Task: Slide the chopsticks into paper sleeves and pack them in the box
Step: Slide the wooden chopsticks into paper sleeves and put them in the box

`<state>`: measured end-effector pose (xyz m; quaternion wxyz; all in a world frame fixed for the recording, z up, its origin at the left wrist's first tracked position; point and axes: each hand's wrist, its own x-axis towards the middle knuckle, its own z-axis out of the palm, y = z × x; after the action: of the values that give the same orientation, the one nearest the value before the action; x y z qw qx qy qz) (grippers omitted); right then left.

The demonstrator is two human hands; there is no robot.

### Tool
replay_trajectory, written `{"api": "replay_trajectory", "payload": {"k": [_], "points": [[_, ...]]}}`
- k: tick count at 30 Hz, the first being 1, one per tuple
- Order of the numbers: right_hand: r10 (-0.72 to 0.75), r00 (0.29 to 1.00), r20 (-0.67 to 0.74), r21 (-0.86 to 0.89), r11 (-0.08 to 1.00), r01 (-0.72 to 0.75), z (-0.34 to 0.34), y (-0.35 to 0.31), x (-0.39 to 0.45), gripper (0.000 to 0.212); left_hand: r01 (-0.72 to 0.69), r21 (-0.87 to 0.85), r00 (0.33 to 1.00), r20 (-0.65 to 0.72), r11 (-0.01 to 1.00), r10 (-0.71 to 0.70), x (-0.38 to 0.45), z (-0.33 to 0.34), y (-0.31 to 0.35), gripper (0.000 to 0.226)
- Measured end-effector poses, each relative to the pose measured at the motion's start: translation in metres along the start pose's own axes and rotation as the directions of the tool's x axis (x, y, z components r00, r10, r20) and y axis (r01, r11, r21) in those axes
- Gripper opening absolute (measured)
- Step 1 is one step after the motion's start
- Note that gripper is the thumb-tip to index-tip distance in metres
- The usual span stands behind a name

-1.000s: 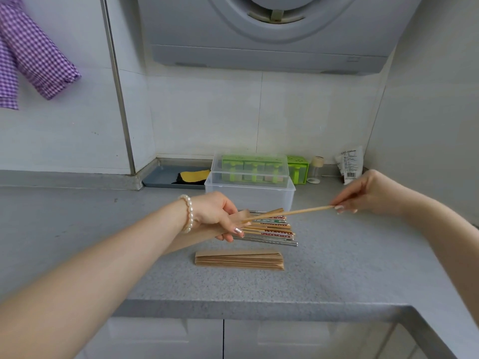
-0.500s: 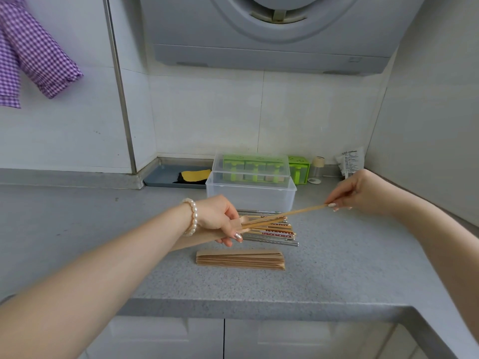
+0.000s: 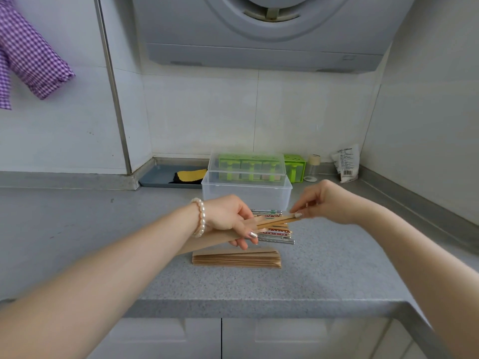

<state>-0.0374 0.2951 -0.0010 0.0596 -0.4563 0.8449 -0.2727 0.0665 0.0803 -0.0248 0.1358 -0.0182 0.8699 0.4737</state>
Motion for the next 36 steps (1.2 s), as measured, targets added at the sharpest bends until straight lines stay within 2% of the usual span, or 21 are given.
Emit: {"api": "replay_trajectory", "payload": {"k": [4, 7, 10, 11, 13, 17, 21, 29, 34, 36], "points": [[-0.007, 0.999, 0.04, 0.018, 1.0, 0.006, 0.015, -0.007, 0.009, 0.023, 0.017, 0.001, 1.0, -0.011, 1.0, -0.017, 0.003, 0.002, 0.002, 0.009], [0.049, 0.998, -0.025, 0.193, 0.98, -0.043, 0.017, -0.005, 0.009, 0.025, 0.034, -0.011, 0.999, -0.034, 0.999, -0.034, 0.001, -0.002, -0.004, 0.011], [0.195, 0.955, -0.223, 0.406, 0.909, -0.091, 0.009, 0.008, 0.005, 0.023, 0.035, -0.039, 0.998, -0.056, 0.999, -0.037, -0.002, -0.007, -0.01, 0.013], [0.252, 0.937, -0.242, 0.494, 0.863, -0.105, 0.006, 0.013, 0.004, 0.026, 0.033, -0.047, 0.997, -0.064, 0.998, -0.036, -0.003, -0.008, -0.011, 0.014], [0.322, 0.922, -0.215, 0.59, 0.796, -0.14, 0.007, 0.021, 0.0, 0.033, 0.021, -0.062, 0.995, -0.094, 0.998, -0.026, -0.005, -0.011, -0.011, 0.017], [0.315, 0.926, -0.209, 0.662, 0.742, -0.104, 0.027, 0.022, -0.01, 0.032, 0.017, -0.069, 0.99, -0.138, 0.997, -0.026, -0.002, -0.013, -0.011, 0.018], [0.321, 0.913, -0.252, 0.614, 0.783, -0.106, 0.037, 0.019, -0.012, 0.039, 0.028, -0.061, 0.988, -0.147, 0.998, -0.037, 0.0, -0.01, -0.011, 0.016], [0.272, 0.949, -0.157, 0.559, 0.817, -0.142, 0.053, 0.005, -0.009, 0.04, 0.038, -0.079, 0.993, -0.113, 0.996, -0.047, 0.001, -0.008, -0.008, 0.015], [0.271, 0.947, -0.174, 0.572, 0.811, -0.127, 0.055, 0.003, -0.009, 0.026, 0.051, -0.061, 0.996, -0.073, 0.997, -0.055, -0.001, -0.01, -0.01, 0.013], [0.288, 0.937, -0.197, 0.642, 0.76, -0.099, 0.055, 0.005, -0.008, 0.016, 0.05, -0.053, 0.998, -0.034, 0.997, -0.052, -0.002, -0.01, -0.01, 0.017]]}}
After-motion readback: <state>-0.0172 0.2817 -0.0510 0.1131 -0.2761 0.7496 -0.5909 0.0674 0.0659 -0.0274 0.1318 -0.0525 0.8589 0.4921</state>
